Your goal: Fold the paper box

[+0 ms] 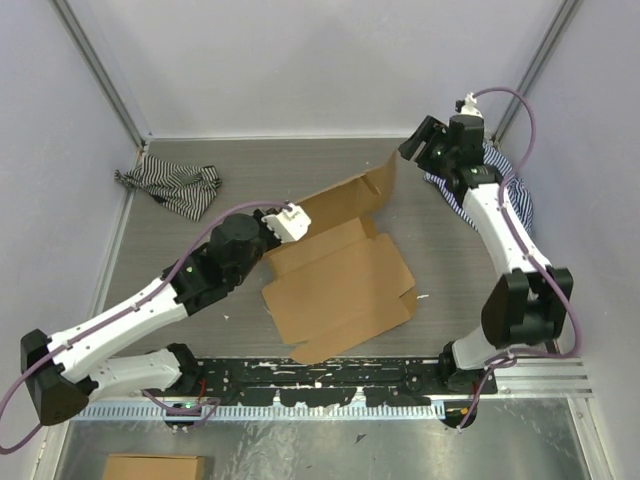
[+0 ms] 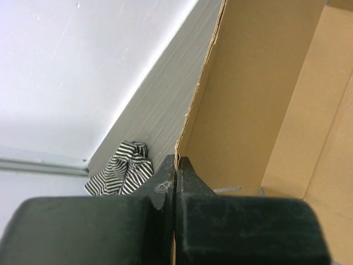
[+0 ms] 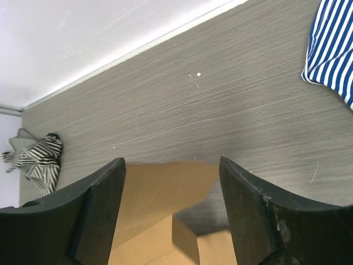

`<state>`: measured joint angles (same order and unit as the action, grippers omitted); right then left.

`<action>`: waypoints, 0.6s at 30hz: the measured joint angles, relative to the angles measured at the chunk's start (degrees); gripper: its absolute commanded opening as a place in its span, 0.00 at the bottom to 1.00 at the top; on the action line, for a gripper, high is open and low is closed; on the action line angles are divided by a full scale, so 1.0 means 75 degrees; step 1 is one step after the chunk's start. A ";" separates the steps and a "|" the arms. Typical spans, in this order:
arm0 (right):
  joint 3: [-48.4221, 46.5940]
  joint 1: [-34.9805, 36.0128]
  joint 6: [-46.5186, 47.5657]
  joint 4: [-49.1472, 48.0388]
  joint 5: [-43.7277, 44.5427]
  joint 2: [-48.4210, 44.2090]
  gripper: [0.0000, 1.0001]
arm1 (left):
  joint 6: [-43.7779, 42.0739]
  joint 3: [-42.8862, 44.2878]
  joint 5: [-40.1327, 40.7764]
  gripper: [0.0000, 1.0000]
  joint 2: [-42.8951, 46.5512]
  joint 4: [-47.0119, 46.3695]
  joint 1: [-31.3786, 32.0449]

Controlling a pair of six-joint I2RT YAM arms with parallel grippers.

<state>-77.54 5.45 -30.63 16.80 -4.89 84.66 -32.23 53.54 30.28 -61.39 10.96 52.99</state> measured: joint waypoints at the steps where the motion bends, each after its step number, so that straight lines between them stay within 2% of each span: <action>1: -0.0157 -0.0070 0.0099 -0.0009 -0.0032 0.0297 0.72 | -0.0093 -0.0047 -0.0204 0.00 0.0146 -0.0015 -0.0009; 10: -0.0306 -0.1274 0.0023 -0.0428 -0.1192 0.2020 0.63 | -0.0478 -0.0321 -0.1003 0.00 0.0472 0.0000 -0.0009; 14: -0.0286 -0.1664 -0.0012 -0.0717 -0.1597 0.2212 0.58 | -0.0527 -0.0423 -0.0997 0.00 0.0233 0.0017 -0.0009; 18: 0.0087 -0.1606 0.0035 -0.1358 -0.2358 0.2229 0.56 | -0.0533 -0.0405 -0.0968 0.00 -0.0210 0.0006 -0.0012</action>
<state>-76.88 -6.59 -30.37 6.61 -22.57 101.38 -36.23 50.50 23.03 -62.96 11.00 52.90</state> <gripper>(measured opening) 0.576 0.013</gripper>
